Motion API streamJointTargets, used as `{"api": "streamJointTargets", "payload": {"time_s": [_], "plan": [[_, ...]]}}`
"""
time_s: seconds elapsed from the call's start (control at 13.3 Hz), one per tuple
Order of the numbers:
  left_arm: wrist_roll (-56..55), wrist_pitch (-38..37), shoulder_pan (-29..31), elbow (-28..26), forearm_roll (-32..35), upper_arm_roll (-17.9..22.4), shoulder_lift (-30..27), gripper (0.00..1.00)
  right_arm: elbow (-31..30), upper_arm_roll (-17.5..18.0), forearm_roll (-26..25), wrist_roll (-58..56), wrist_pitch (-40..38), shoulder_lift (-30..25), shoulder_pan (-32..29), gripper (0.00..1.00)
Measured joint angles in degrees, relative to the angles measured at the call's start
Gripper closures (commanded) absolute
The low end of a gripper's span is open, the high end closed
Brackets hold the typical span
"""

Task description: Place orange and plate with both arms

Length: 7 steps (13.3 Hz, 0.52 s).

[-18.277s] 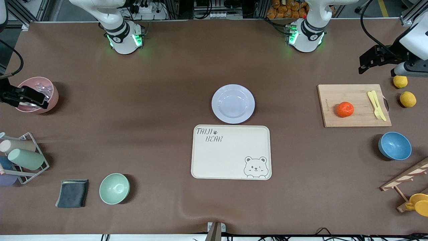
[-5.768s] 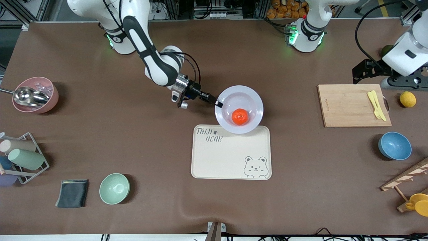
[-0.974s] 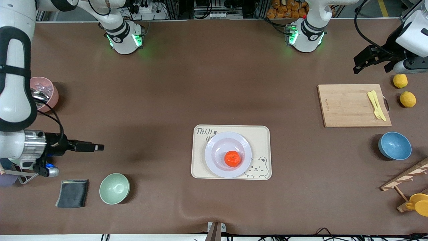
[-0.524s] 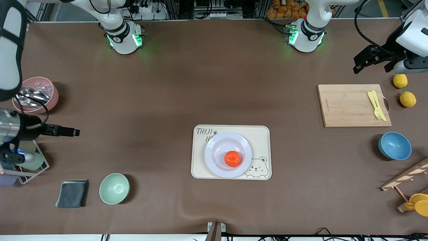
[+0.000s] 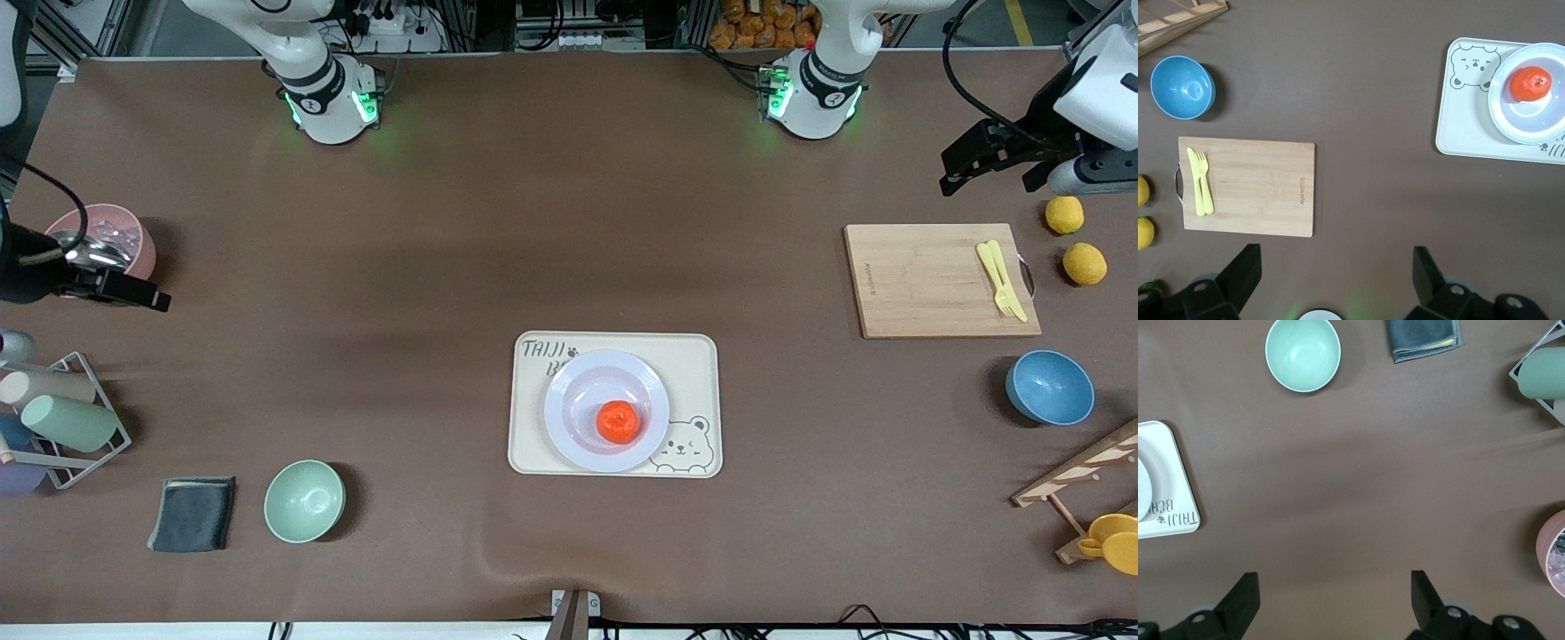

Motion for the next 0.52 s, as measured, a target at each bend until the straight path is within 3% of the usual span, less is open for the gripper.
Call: {"api": "streamJointTargets", "payload": {"time_s": [0.3, 0.52], "plan": [[0.0, 0.0, 0.01, 0.0, 0.0, 0.06, 0.0, 0.0, -6.73, 0.0, -1.65, 0.26, 1.15, -7.49, 0.0, 0.0], [0.0, 0.0, 0.01, 0.0, 0.0, 0.06, 0.0, 0.0, -8.72, 0.03, -3.24, 0.35, 2.58, -8.76, 0.0, 0.0]]}}
